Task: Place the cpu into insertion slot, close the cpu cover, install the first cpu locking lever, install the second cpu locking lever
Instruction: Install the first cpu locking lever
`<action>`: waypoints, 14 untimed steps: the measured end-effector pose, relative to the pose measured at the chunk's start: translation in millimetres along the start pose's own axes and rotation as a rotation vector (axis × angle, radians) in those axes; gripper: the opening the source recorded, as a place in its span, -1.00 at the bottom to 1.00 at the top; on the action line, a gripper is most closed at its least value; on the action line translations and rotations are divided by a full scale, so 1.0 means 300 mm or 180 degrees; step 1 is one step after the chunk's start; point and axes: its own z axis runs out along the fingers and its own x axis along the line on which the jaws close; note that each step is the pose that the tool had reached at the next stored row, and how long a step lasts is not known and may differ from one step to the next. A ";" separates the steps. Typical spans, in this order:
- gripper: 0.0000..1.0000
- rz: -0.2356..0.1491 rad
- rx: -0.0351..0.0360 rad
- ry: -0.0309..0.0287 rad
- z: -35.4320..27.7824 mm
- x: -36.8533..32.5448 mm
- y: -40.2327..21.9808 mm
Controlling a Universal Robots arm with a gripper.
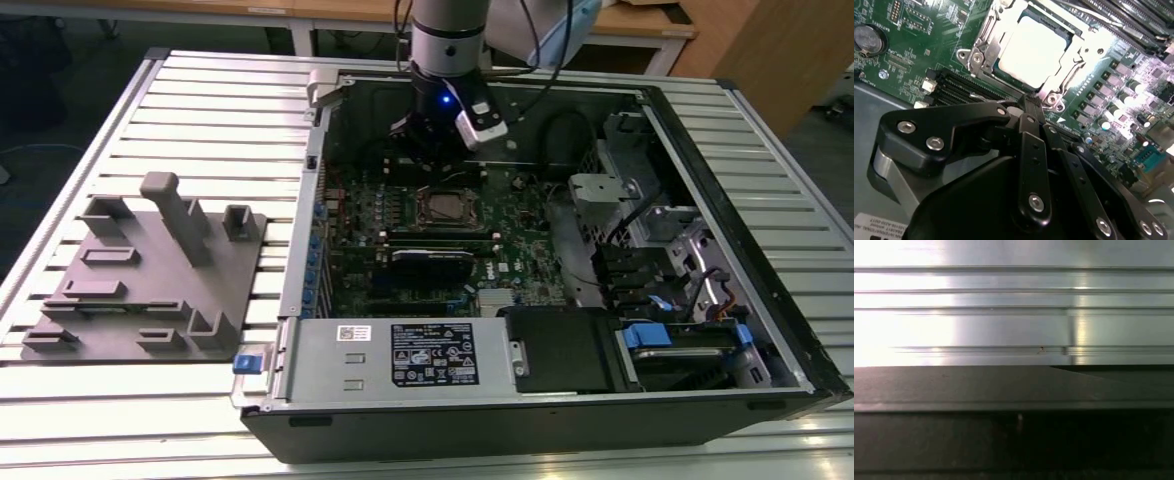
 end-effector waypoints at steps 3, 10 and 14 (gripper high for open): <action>-0.80 0.0000 0.0001 0.0000 0.000 0.001 0.000; -0.80 0.0000 0.0001 0.0000 -0.003 0.003 0.000; -0.80 0.0001 -0.0017 0.0000 -0.013 0.003 -0.001</action>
